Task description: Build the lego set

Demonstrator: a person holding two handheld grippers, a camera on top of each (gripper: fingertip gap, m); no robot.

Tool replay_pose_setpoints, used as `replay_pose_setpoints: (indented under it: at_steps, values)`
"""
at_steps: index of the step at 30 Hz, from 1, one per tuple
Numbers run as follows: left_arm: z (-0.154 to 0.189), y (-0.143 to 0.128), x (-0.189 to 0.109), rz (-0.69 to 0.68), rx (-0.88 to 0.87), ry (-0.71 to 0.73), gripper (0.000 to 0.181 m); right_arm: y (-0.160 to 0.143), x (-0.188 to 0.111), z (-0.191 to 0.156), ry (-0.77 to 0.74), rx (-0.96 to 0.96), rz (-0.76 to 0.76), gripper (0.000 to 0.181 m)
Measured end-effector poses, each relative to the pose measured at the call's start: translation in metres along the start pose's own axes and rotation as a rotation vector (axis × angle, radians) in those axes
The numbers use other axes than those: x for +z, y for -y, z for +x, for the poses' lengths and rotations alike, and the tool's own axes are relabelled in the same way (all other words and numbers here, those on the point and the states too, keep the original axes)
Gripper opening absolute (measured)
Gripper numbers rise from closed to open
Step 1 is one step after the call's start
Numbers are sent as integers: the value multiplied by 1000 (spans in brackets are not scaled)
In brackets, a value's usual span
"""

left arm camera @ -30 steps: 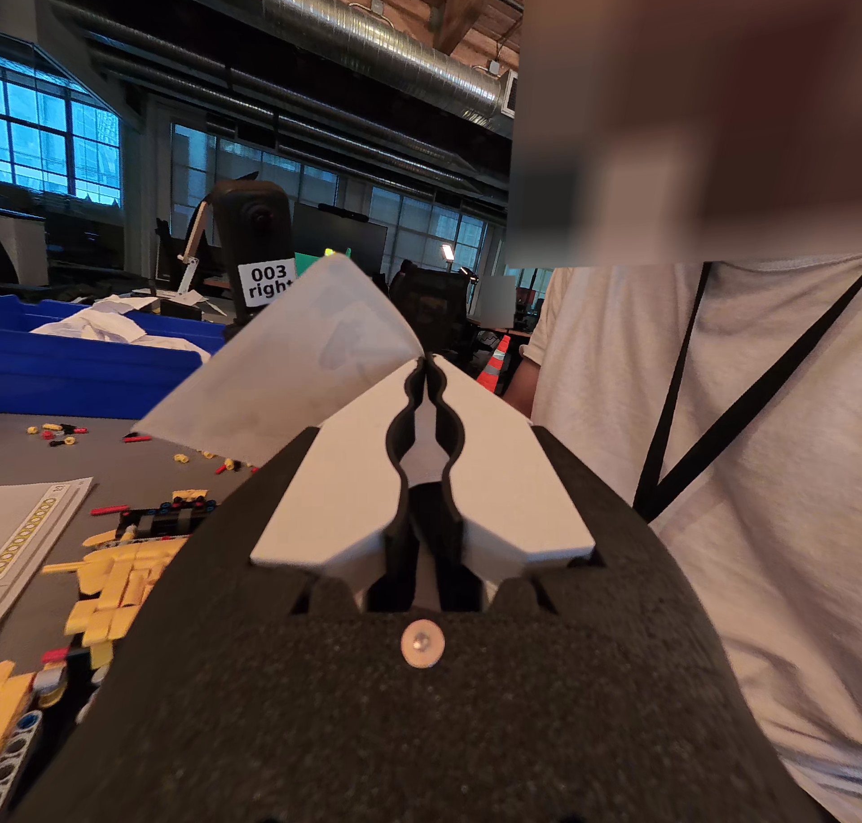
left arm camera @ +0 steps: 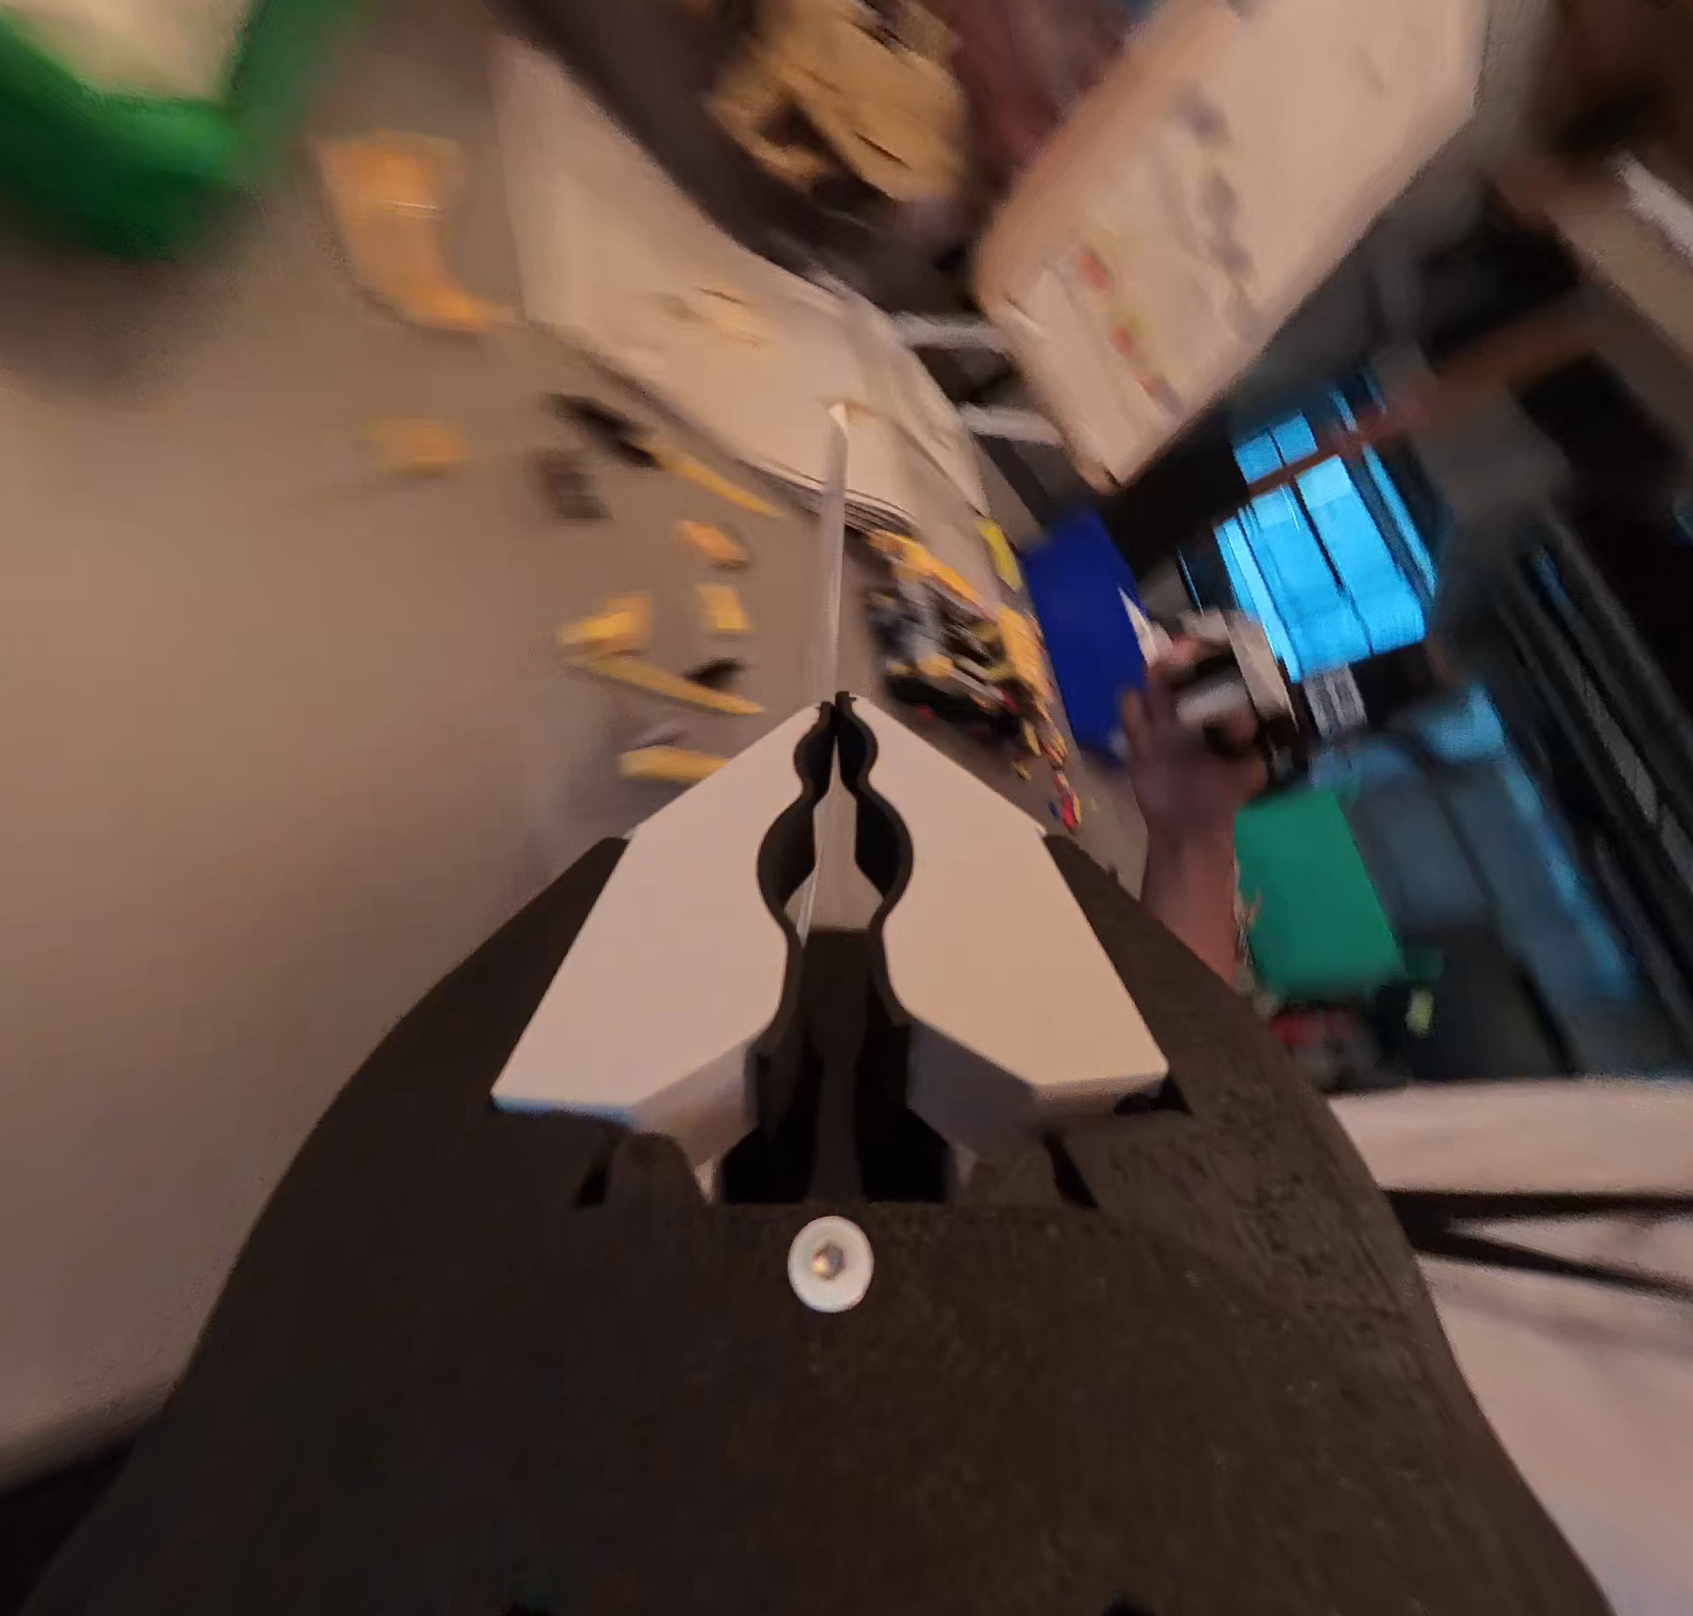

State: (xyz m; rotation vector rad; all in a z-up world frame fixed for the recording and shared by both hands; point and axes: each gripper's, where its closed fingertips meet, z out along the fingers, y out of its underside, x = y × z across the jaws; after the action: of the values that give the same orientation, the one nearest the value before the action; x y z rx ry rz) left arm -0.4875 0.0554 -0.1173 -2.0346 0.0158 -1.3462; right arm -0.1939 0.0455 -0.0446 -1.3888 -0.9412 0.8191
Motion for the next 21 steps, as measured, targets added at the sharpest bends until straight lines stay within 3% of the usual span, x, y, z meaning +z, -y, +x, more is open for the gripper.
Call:
replay_pose_setpoints:
  at_steps: [4, 8, 11, 16, 21]
  values:
    - [-82, 21, -51, -35, -46, 236, 0, -6, 5, -1, -16, -33, -19, 0]
    - [-139, 35, -71, -128, 10, 440, 0, -4, -9, 19, -118, -62, -8, 0]
    - [-162, 43, -77, -269, 148, 577, 0, -7, -19, 37, -232, -125, -28, 0]
    - [-185, 44, -86, -646, 353, 701, 0, -10, -17, 39, -238, -131, -29, 0]
    - [-192, 51, -71, -648, 347, 708, 10, -20, -23, 51, -301, -166, -90, 0]
